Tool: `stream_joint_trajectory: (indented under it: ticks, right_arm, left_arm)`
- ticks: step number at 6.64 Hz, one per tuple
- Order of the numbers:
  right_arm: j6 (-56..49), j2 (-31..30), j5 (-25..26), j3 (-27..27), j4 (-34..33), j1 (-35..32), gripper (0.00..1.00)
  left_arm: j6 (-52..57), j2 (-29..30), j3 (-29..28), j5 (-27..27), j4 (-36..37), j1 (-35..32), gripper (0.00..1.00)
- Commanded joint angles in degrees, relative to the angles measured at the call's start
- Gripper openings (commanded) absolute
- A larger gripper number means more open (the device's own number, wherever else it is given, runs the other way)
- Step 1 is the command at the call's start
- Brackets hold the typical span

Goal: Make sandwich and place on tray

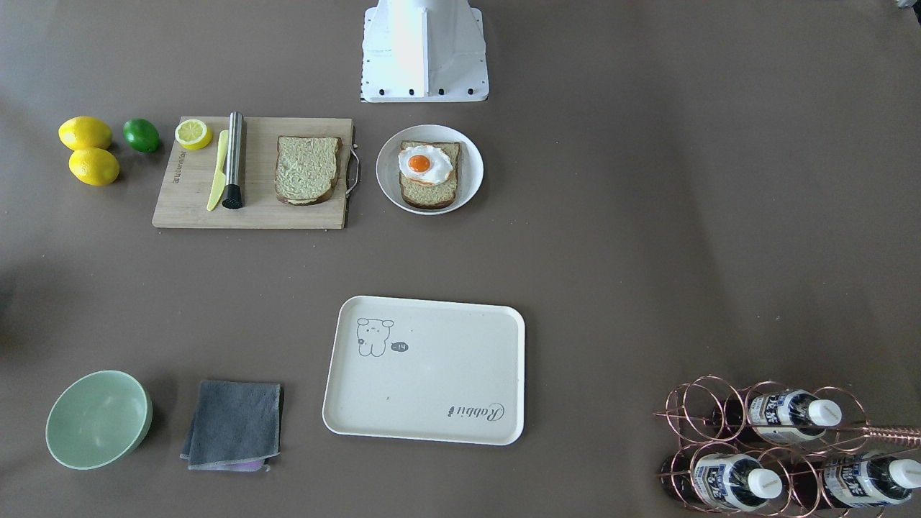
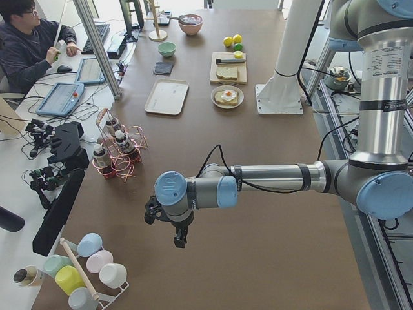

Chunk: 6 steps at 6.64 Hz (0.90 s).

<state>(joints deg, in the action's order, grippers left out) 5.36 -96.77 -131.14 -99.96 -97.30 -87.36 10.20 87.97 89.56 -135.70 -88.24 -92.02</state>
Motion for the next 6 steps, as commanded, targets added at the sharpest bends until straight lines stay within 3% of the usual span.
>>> stream_joint_trajectory:
  ticks: [1,6]
  right_arm:
    - [0.0,0.26,0.0,0.03,0.0,0.0,1.0]
    - [0.0,0.26,3.77,-0.06,4.75,-0.09,1.0]
  left_arm:
    - [0.0,0.09,0.0,0.0,-0.26,0.0,0.97]
    - [0.0,-0.08,-0.09,0.0,-0.26,0.0,0.97]
